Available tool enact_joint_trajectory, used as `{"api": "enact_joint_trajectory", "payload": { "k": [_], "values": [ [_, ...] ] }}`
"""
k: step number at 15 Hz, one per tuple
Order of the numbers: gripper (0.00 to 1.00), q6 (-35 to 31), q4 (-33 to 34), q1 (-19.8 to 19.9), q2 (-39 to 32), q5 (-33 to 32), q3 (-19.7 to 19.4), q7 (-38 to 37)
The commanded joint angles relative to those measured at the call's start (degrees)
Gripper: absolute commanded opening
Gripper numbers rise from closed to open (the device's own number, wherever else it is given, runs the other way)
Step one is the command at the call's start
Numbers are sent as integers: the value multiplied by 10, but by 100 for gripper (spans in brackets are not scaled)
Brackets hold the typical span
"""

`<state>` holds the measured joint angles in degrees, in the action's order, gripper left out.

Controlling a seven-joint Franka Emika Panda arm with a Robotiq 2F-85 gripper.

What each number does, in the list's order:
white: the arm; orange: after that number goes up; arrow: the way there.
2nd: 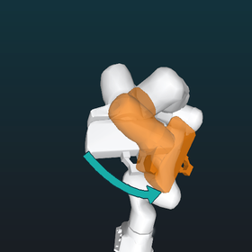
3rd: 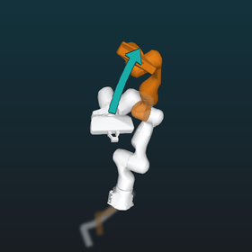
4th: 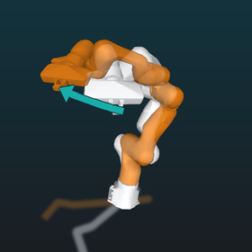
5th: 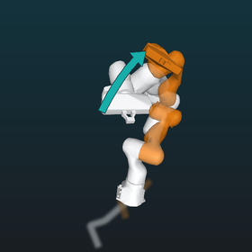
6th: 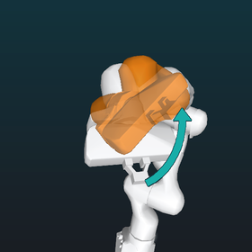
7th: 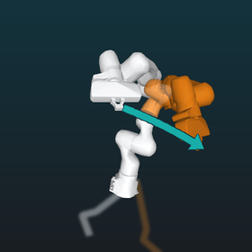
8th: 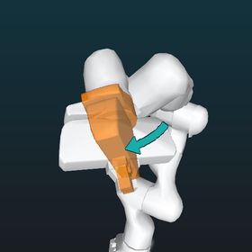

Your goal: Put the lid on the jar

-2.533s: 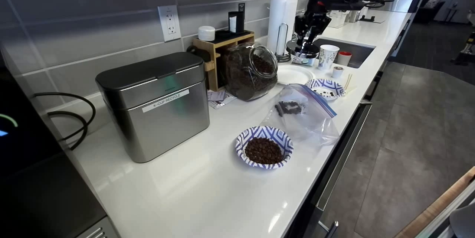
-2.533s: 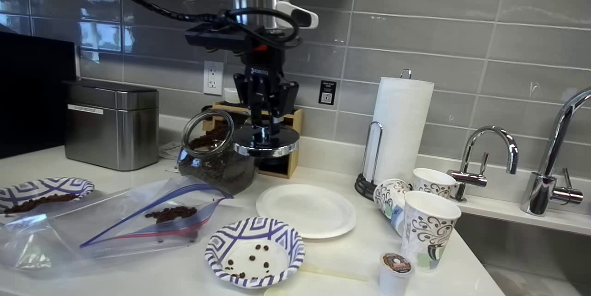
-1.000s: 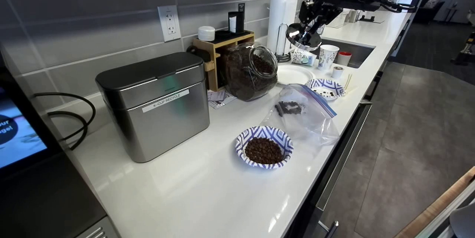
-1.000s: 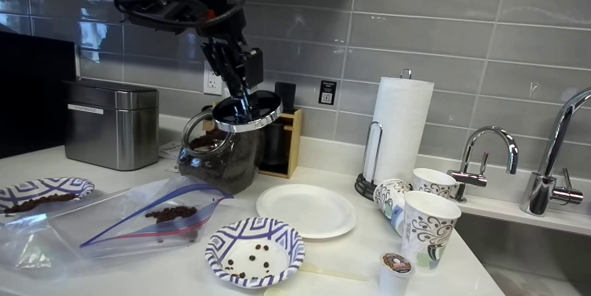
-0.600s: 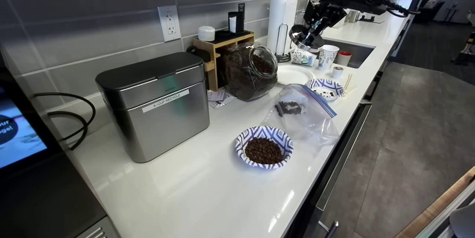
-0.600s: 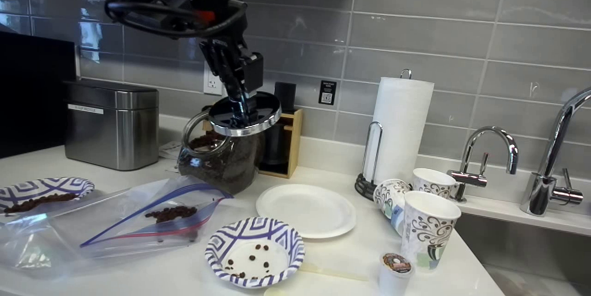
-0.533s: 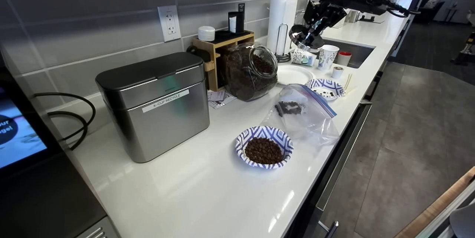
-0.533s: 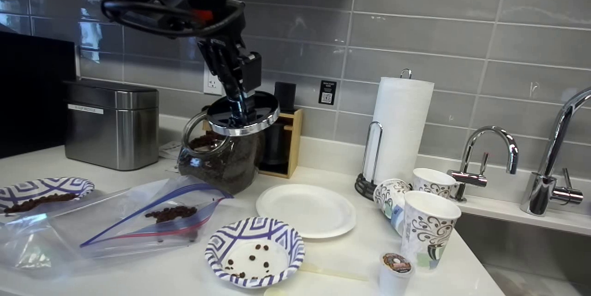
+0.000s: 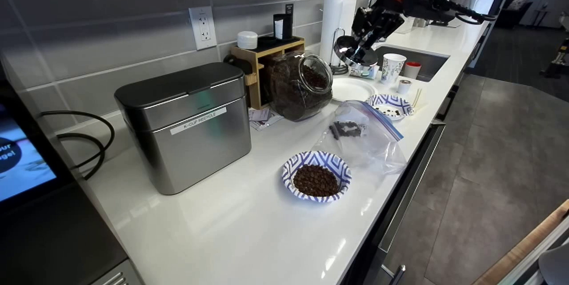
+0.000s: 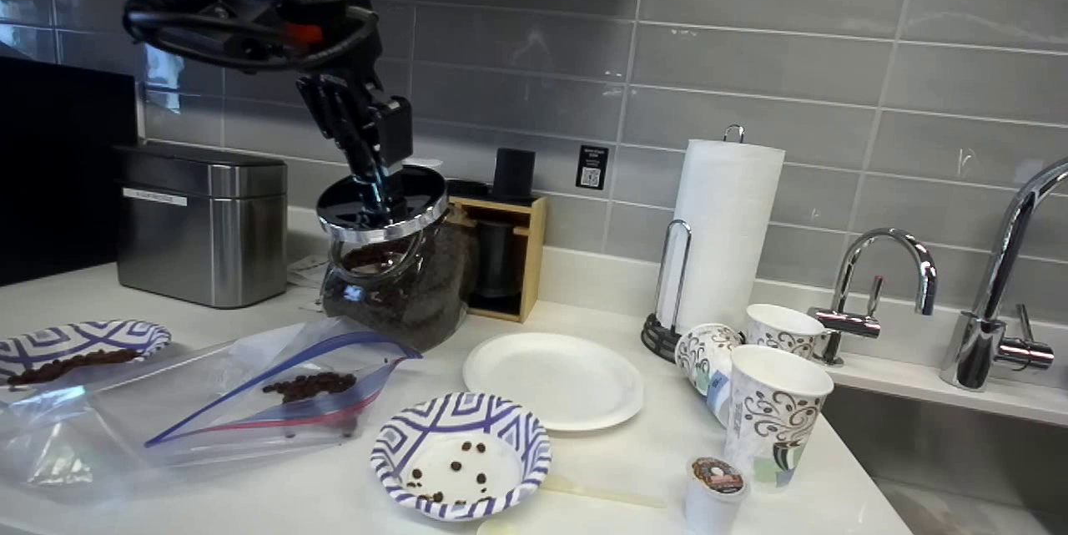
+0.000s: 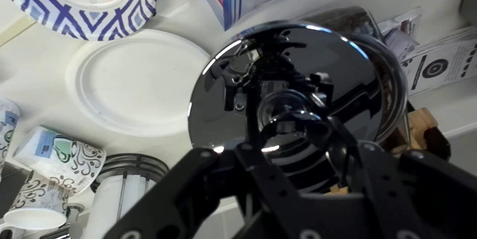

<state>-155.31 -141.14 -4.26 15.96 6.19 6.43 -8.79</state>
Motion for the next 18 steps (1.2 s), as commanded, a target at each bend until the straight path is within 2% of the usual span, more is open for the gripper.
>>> {"api": "enact_joint_trajectory", "payload": {
  "k": [1,2,3,7,8,12,18],
  "values": [
    [21,-24,-22,-9,10,-16,25,-22],
    [21,-24,-22,-11,9,-18,30,-21],
    [46,-3,-4,-10,0,-7,18,-6],
    [46,-4,-6,-14,0,-9,25,-9],
    [21,-3,-4,-19,-5,-3,24,-4],
    [21,-31,-10,-30,-24,-5,40,-18],
    [21,-90,-16,-14,-36,-39,55,-56]
  ]
}}
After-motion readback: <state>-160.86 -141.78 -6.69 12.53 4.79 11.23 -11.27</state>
